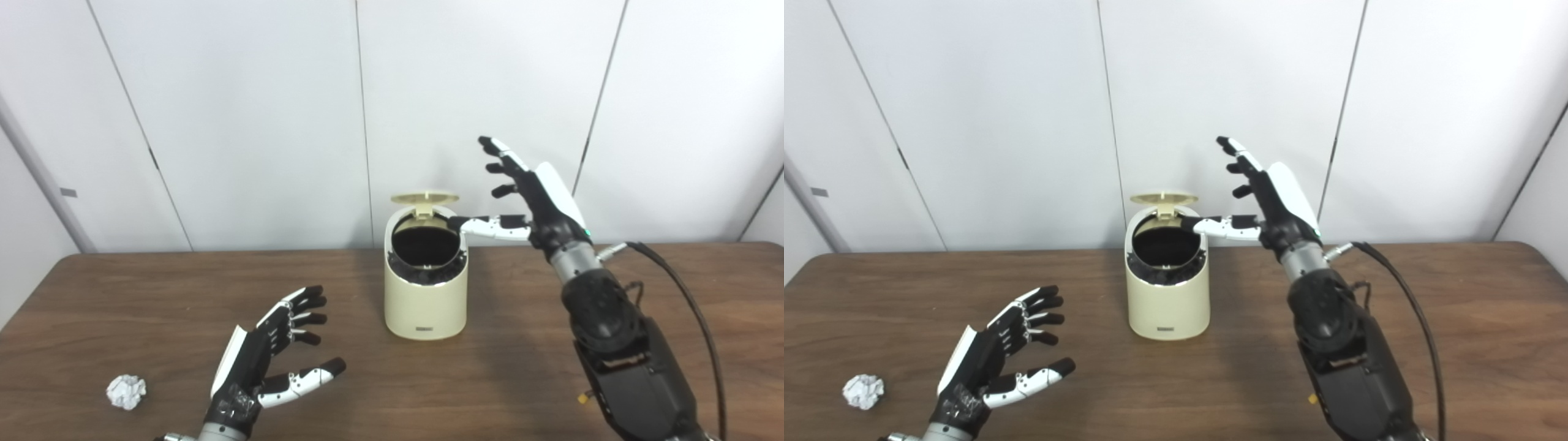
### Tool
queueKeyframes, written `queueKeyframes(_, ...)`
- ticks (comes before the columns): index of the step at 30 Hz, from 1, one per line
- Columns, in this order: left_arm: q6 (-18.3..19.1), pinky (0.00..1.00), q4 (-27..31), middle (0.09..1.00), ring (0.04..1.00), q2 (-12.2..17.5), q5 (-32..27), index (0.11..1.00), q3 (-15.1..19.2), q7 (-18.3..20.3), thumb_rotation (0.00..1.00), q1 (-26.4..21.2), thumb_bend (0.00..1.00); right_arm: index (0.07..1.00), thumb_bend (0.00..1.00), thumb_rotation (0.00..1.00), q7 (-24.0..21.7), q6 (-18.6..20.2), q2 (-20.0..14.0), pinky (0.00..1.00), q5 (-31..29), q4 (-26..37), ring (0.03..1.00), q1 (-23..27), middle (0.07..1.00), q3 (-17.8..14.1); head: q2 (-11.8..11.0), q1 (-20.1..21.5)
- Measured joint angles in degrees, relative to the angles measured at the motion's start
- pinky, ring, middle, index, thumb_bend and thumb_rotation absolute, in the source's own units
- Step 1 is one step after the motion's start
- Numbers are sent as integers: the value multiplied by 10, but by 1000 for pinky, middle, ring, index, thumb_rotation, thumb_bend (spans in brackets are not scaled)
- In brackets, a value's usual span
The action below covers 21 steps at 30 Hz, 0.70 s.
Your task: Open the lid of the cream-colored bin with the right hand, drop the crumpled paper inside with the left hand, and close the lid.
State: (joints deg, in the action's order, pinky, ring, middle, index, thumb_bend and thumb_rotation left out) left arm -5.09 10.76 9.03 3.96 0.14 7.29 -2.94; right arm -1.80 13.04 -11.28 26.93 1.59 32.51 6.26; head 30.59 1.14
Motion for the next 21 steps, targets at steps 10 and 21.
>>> queueKeyframes(10, 0, 638, -1, 822, 755, 0, 0, 855, 0, 0, 151, 0, 728, 908, 771, 489, 6, -51, -17, 679, -47, 25, 838, -141, 905, -32, -7, -9)
queueKeyframes(21, -5, 610, -4, 812, 737, -14, 19, 843, -10, -9, 140, -1, 742, 955, 745, 281, 2, -157, -43, 711, -74, 20, 853, -225, 952, -38, -38, -170)
